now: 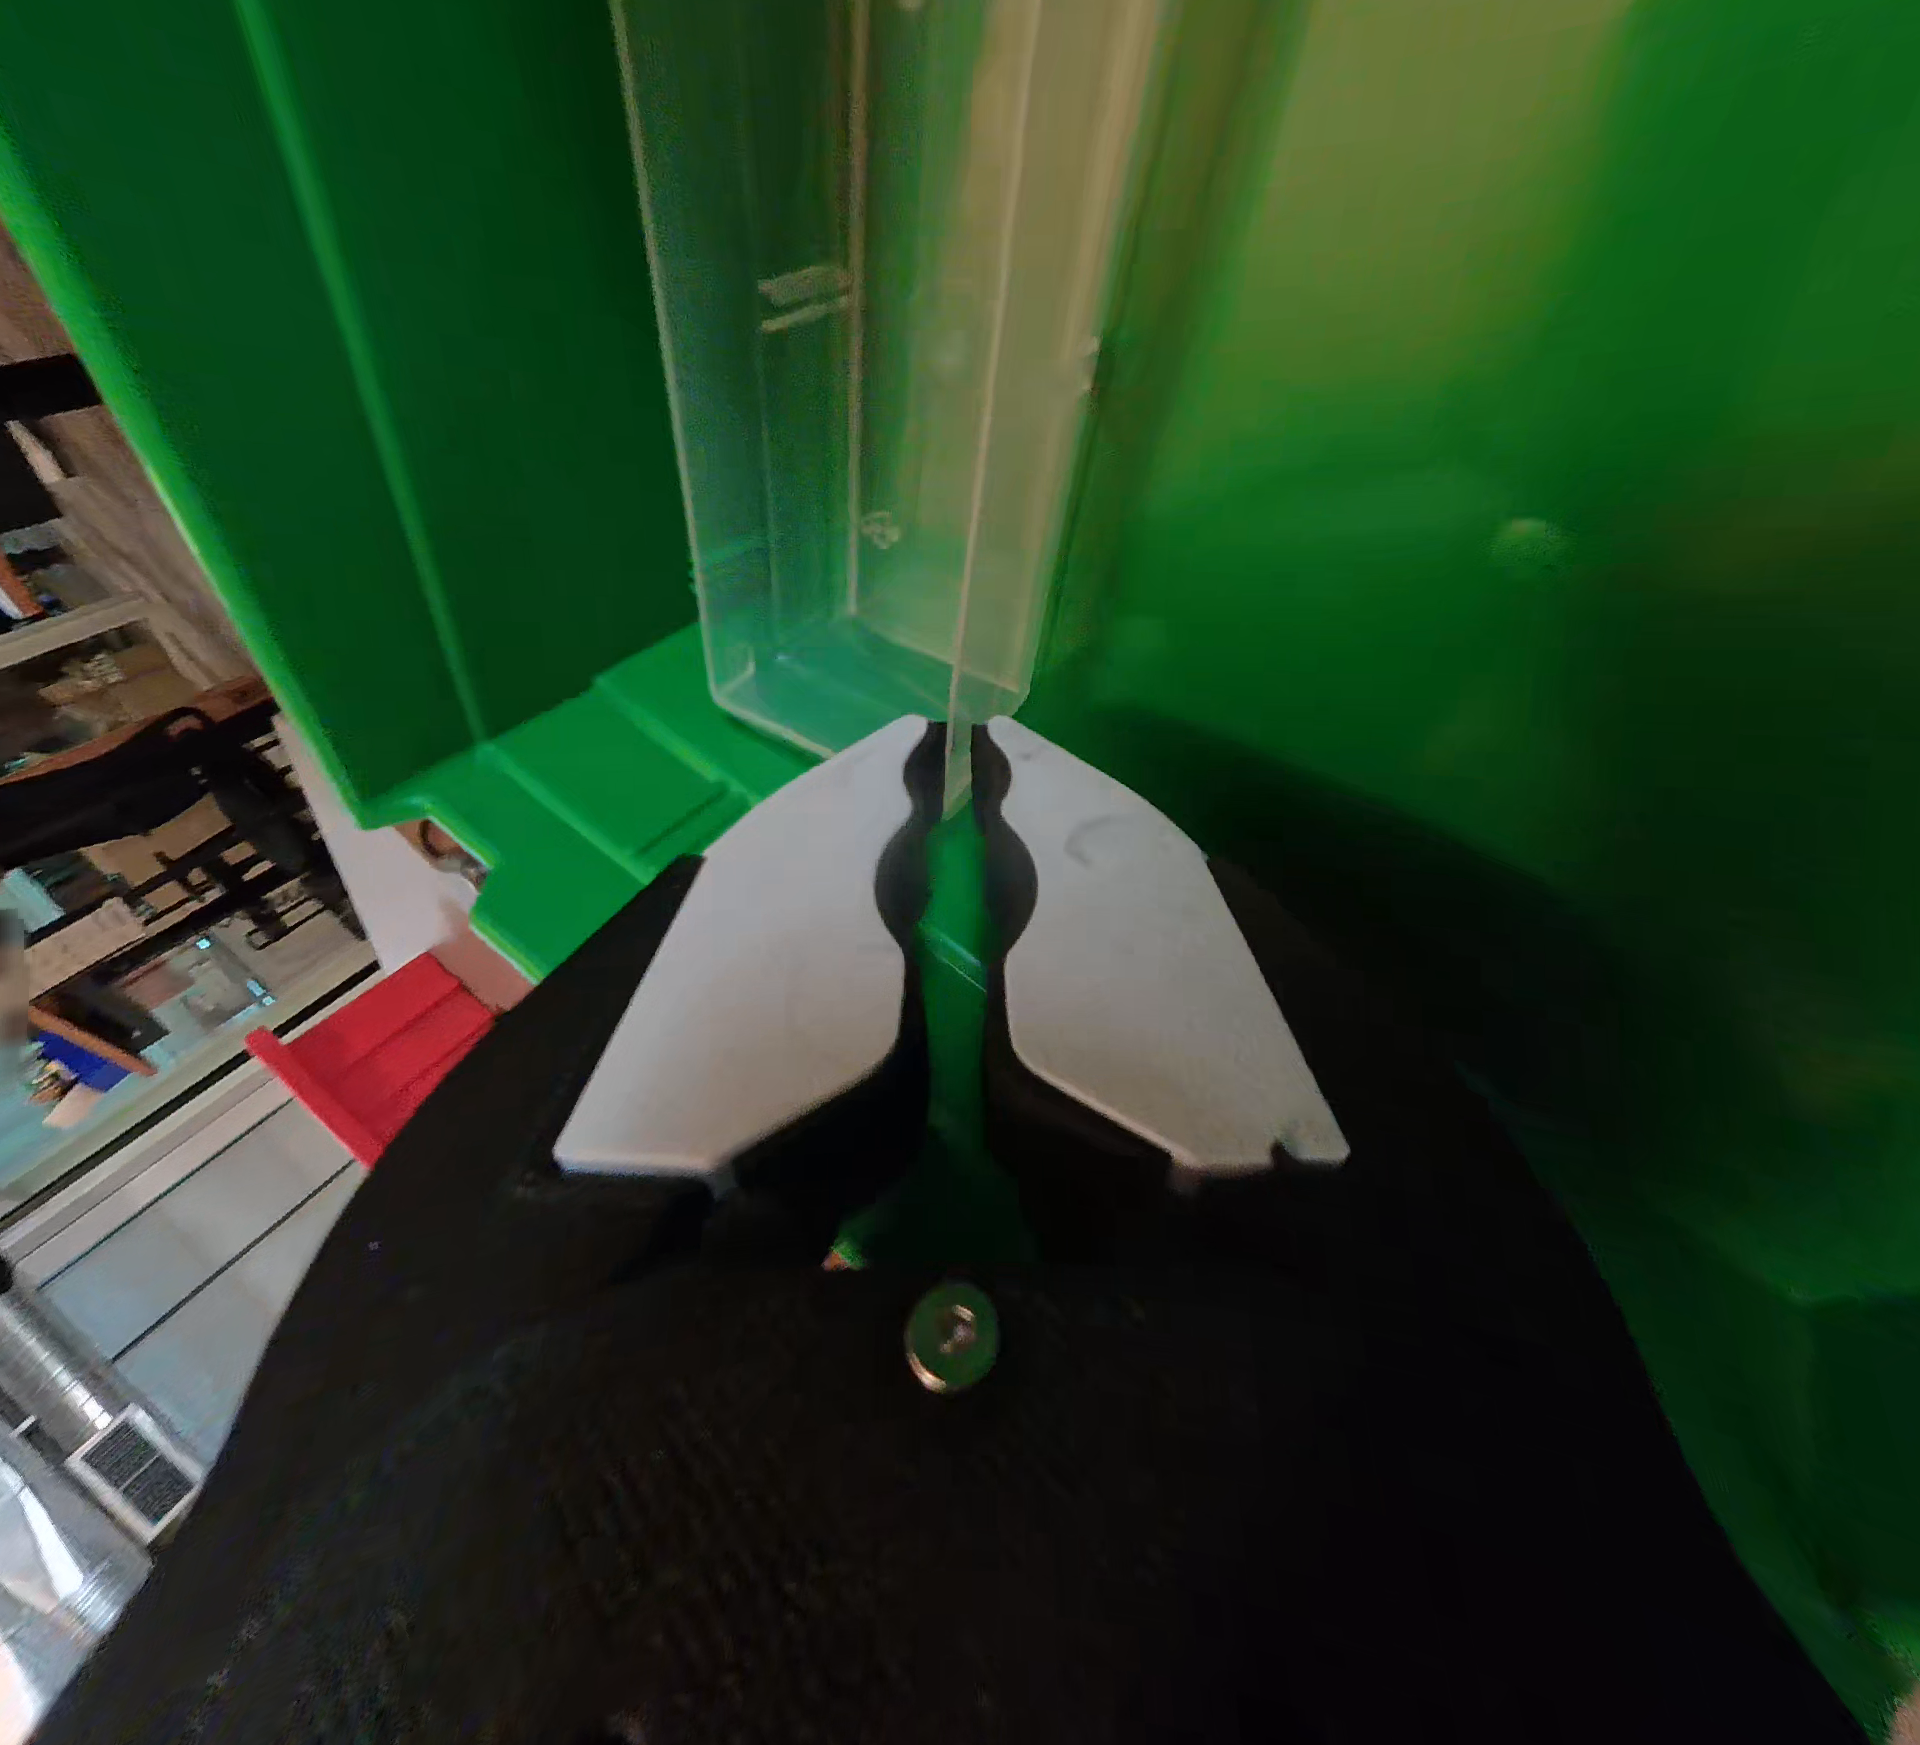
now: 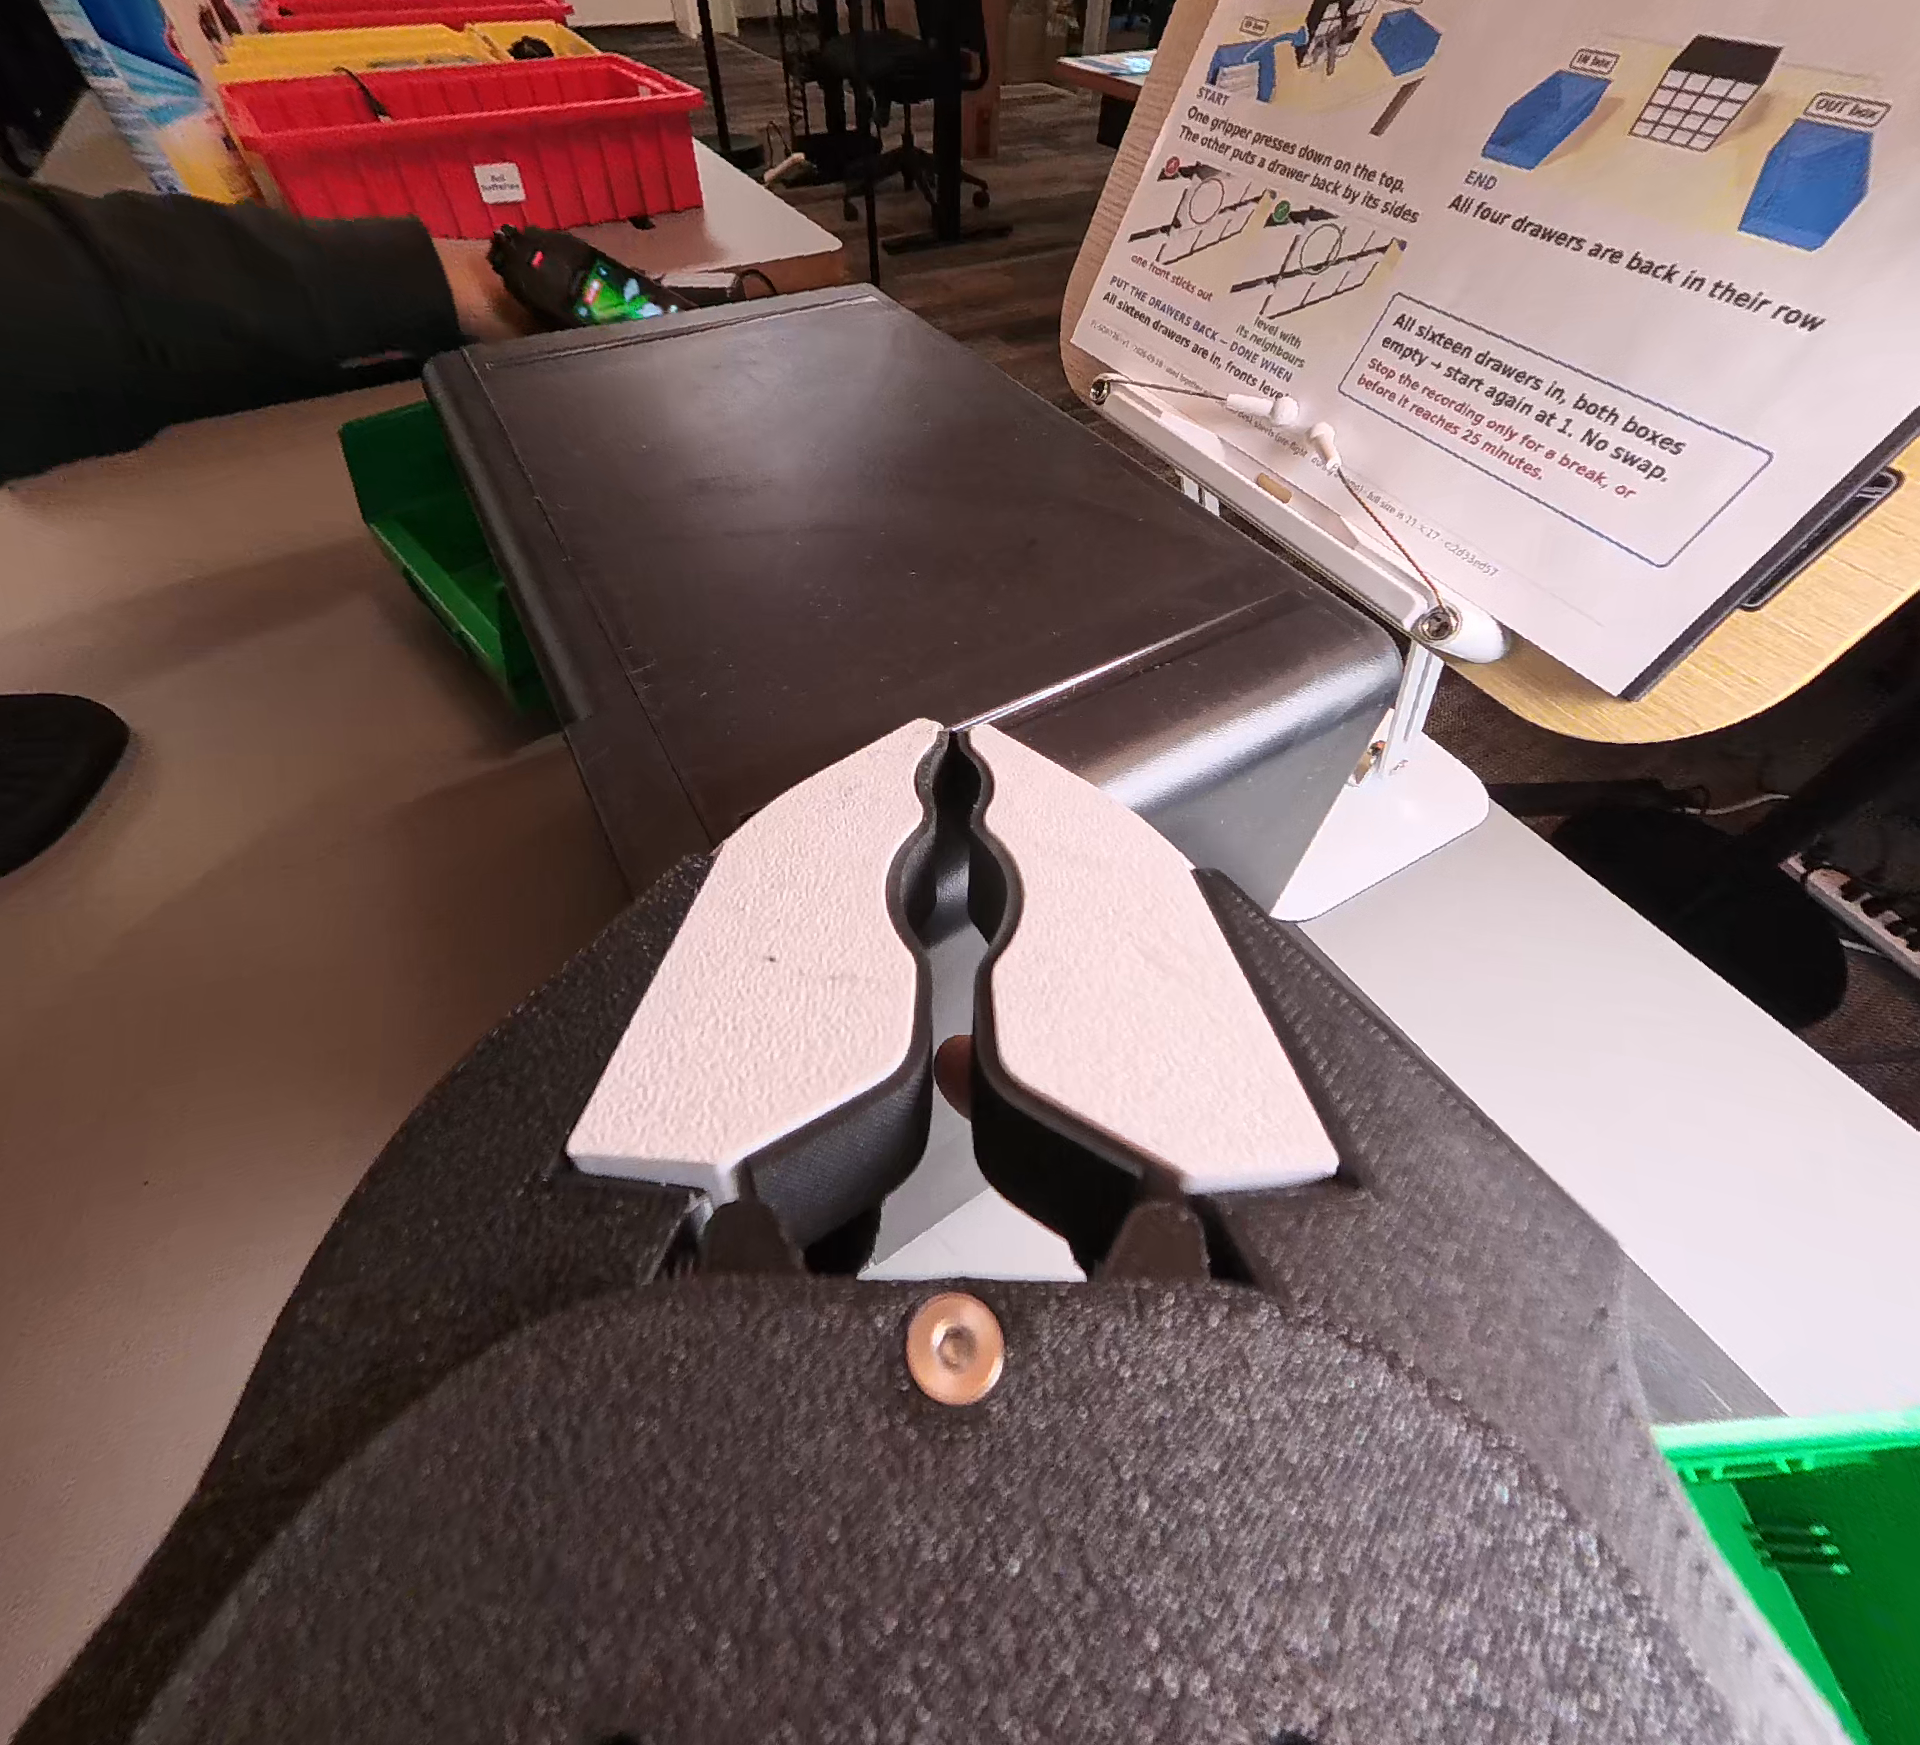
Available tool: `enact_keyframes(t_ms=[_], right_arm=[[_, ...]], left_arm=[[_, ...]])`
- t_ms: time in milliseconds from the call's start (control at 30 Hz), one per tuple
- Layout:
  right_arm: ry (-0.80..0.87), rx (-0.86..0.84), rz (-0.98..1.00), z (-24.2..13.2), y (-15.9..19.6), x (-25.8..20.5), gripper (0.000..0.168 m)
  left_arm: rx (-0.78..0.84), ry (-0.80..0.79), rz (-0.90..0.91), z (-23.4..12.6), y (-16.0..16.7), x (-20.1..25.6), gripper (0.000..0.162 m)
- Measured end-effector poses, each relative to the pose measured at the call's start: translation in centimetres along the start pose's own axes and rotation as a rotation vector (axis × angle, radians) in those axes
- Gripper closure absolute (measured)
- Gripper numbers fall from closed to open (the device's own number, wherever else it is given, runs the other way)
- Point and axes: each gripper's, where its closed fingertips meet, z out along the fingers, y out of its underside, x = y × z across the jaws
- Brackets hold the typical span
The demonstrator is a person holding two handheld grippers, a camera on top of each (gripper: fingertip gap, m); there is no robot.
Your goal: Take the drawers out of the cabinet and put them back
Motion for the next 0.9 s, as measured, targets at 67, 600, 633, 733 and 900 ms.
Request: enact_keyframes(t_ms=[67, 600, 633, 733, 900], right_arm=[[0.002, -0.001, -0.002, 0.0, 0.0, 0.0, 0.168], [0.019, -0.009, -0.007, 0.0, 0.0, 0.0, 0.168], [0.017, -0.007, -0.007, 0.0, 0.0, 0.0, 0.168], [0.009, -0.002, -0.002, 0.0, 0.0, 0.0, 0.168], [0.005, 0.002, 0.002, 0.0, 0.0, 0.0, 0.168]], left_arm=[[0.013, 0.065, 0.002, -1.0, 0.0, 1.5, 0.159], [0.296, 0.464, 0.081, -9.2, -1.2, 11.0, 0.127], [0.295, 0.463, 0.101, -9.1, -0.9, 11.2, 0.126], [0.295, 0.430, 0.150, -8.3, -0.3, 11.6, 0.125], [0.239, 0.279, 0.249, -6.5, 0.2, 11.4, 0.138]])
